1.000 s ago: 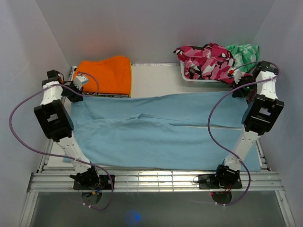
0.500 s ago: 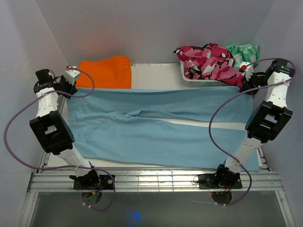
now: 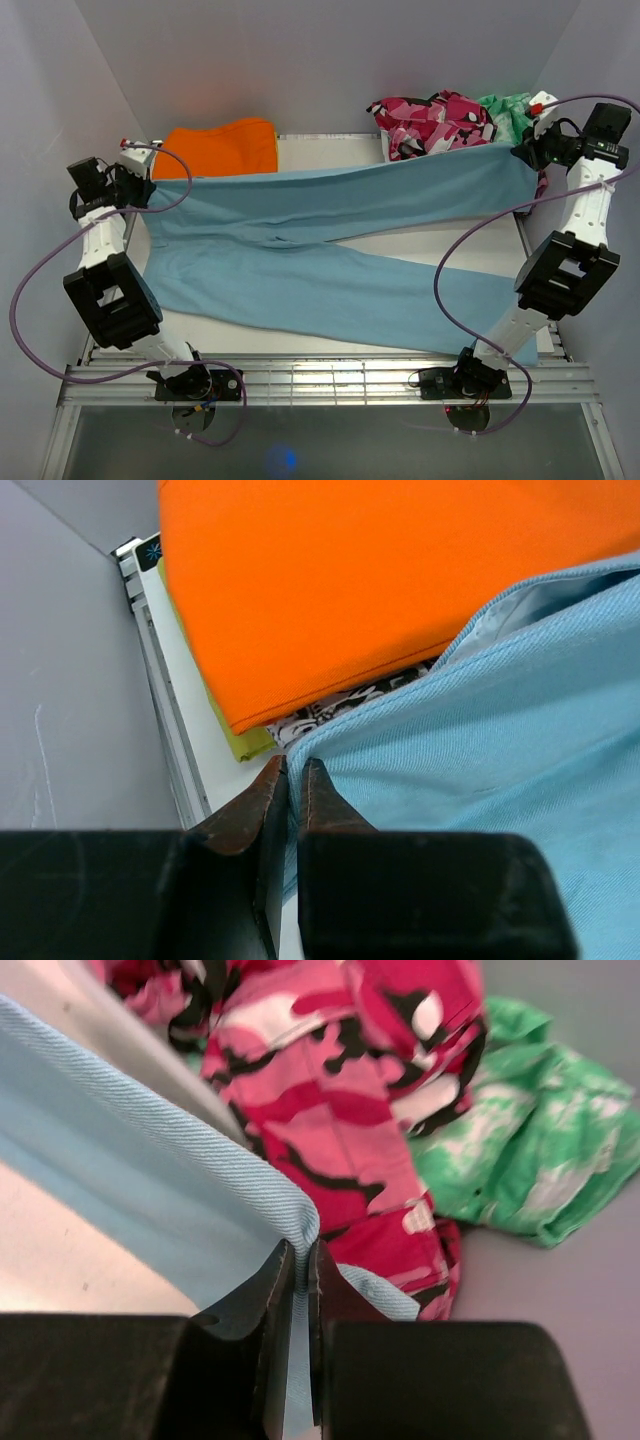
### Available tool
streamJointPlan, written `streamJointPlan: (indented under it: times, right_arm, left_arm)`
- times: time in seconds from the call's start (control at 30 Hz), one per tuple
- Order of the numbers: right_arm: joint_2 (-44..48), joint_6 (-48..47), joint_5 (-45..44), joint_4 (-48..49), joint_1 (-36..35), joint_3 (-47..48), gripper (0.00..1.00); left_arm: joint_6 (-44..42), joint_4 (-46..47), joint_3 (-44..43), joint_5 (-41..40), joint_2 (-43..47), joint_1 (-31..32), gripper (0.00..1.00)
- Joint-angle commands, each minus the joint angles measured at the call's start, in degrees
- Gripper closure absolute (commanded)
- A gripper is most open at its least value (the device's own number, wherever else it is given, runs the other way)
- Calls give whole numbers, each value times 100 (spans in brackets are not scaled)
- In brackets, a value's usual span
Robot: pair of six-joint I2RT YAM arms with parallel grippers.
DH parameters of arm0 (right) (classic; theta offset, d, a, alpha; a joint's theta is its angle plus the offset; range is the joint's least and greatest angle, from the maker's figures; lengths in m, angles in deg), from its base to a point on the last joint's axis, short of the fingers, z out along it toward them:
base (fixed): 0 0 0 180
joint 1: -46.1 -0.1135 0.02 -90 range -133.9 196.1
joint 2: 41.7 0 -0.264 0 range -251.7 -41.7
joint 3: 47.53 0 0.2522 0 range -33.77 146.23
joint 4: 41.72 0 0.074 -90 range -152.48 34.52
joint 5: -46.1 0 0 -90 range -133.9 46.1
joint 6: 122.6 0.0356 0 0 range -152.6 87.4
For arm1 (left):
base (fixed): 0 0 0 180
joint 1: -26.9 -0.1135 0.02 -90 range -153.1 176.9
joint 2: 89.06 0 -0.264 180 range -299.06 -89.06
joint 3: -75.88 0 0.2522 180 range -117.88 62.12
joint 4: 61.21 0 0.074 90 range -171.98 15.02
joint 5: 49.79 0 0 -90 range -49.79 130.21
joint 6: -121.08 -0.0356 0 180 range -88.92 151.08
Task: Fold and stack the trousers
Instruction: Fold the trousers
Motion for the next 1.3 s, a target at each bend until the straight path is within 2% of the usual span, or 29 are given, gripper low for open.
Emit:
streamJointPlan:
  times: [0.0, 0.1, 0.23, 0.37, 0.5, 0.53, 0.57, 0.63, 0.67, 0.83, 0.93, 1.07, 1.27]
  right_arm:
    - [409, 1488, 158, 2323, 76, -114, 92]
    - [559, 2131, 298, 3039, 76, -298, 92]
    - [725, 2238, 544, 2990, 85, -290, 92]
    - [1120, 1089, 826, 2050, 76, -719, 92]
    - [1700, -1186, 809, 618, 147, -1396, 92]
    - [1971, -1538, 765, 354, 164, -1719, 92]
    - [2122, -2272, 652, -179, 225, -1888, 92]
    - [2568, -2953, 484, -683, 287, -2474, 92]
    - [2737, -3244, 275, -946, 374, -2739, 92]
    - [3624, -4763, -430, -1344, 787, -4217, 92]
    - [3723, -5205, -808, -1432, 1122, -4859, 92]
    - [3504, -5295, -1107, -1432, 1351, -5089, 92]
    - [3020, -4891, -739, -2037, 1351, -3966, 92]
  left_arm:
    - [817, 1155, 291, -300, 537, -279, 100]
    - [1537, 1883, 441, -194, 573, -499, 100]
    - [1752, 1984, 362, -63, 434, -692, 100]
    - [1172, 1307, 256, 420, 362, -754, 100]
    - [382, 360, 449, 1254, 582, -859, 100]
    - [-46, 218, 546, 1299, 652, -877, 100]
    - [-312, -79, 781, 1334, 809, -886, 100]
    - [-961, -476, 1037, 1335, 951, -912, 100]
    - [-1591, -643, 1169, 1291, 1004, -921, 100]
    - [-3010, -1601, 1812, 809, 961, -1061, 100]
    - [-3460, -1901, 1909, 536, 707, -1132, 100]
    - [-3444, -1928, 1769, 141, 363, -1211, 100]
    - [-2723, -2525, 699, 473, 143, -1202, 100]
